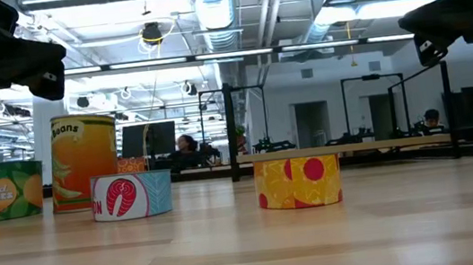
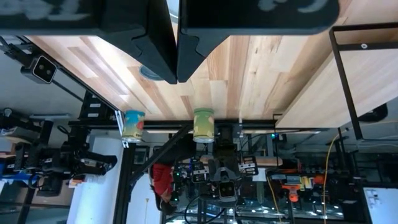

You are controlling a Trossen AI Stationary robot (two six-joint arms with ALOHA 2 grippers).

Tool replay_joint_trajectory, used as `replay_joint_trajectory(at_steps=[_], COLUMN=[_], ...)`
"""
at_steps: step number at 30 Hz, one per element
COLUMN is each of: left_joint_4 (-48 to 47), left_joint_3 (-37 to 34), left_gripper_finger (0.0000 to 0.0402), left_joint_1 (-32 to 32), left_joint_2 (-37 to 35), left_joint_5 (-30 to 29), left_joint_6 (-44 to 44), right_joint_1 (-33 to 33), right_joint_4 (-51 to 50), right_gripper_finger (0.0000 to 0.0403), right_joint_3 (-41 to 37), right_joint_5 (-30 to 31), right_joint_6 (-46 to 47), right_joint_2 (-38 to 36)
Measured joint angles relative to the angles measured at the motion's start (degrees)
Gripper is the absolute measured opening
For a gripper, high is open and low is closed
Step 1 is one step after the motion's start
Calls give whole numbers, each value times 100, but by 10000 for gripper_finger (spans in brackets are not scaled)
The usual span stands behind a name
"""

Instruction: Pick and place cans onto a shelf

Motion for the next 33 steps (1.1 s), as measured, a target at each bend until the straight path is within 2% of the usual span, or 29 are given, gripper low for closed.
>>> replay_joint_trajectory(at_steps=[5, 12, 17, 23, 30, 33], left_joint_4=[2, 136, 873, 1521, 1890, 2150], left_joint_3=[1, -3, -3, -3, -3, -3], left_gripper_finger=[0, 0, 0, 0, 0, 0], left_joint_1=[-1, 1, -1, 1, -1, 1], left_joint_2=[-1, 1, 1, -1, -1, 1], left_joint_5=[-7, -12, 95, 104, 106, 74], left_joint_6=[657, 902, 376, 270, 1476, 1632], right_joint_1=[0, 0, -11, -11, -10, -9], right_joint_4=[0, 0, 14, 2, 27, 18], right_gripper_finger=[79, 79, 79, 79, 79, 79], right_joint_3=[0, 1, 16, 34, 41, 47], right_joint_5=[-1, -1, -1, 3, -3, -4], right_joint_6=[0, 1, -2, -1, 85, 148], right_joint_2=[0, 2, 1, 0, 1, 1])
